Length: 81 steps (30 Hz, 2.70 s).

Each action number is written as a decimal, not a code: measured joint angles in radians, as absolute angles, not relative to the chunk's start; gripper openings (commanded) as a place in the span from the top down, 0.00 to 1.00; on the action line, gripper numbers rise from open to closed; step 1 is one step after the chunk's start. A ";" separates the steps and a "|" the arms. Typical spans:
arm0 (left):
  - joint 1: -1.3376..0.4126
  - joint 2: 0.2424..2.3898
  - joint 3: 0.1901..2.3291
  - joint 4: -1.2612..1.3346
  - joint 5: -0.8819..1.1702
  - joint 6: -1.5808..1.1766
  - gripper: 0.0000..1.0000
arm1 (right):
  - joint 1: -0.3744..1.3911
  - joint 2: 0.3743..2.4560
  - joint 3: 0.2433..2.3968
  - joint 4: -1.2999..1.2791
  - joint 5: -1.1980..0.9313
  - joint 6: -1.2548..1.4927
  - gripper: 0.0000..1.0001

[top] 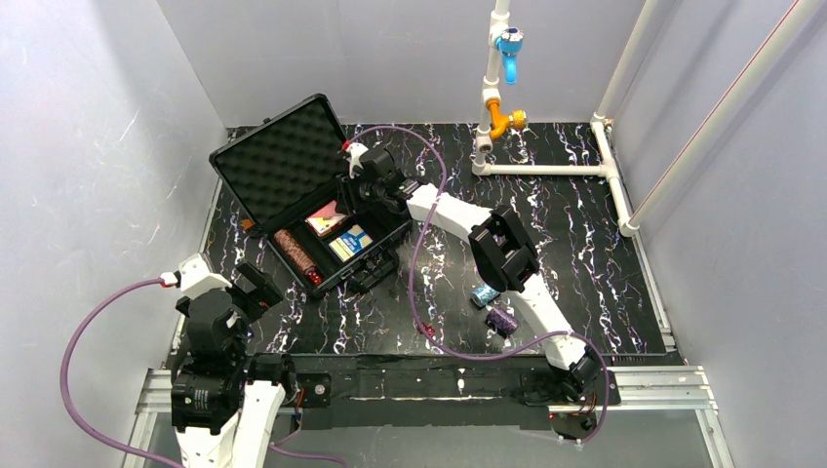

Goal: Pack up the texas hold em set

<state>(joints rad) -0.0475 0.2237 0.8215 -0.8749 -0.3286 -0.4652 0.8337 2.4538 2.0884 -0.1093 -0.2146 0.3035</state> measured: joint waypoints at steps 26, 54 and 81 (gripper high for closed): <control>-0.045 0.231 0.822 -0.874 -0.328 -0.464 0.05 | 0.879 2.540 2.164 -0.054 -0.225 0.316 0.58; -0.035 0.233 0.822 -0.868 -0.325 -0.464 0.05 | 0.963 2.374 2.094 -0.144 -0.055 0.200 0.03; -0.035 0.235 0.822 -0.868 -0.313 -0.464 0.05 | 0.822 1.888 1.472 0.012 0.277 0.410 0.02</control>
<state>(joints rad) -0.0345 0.2352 0.8215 -0.8680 -0.3130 -0.4637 0.8215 1.8881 1.4723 0.0120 0.2771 0.4099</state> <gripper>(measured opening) 0.952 0.981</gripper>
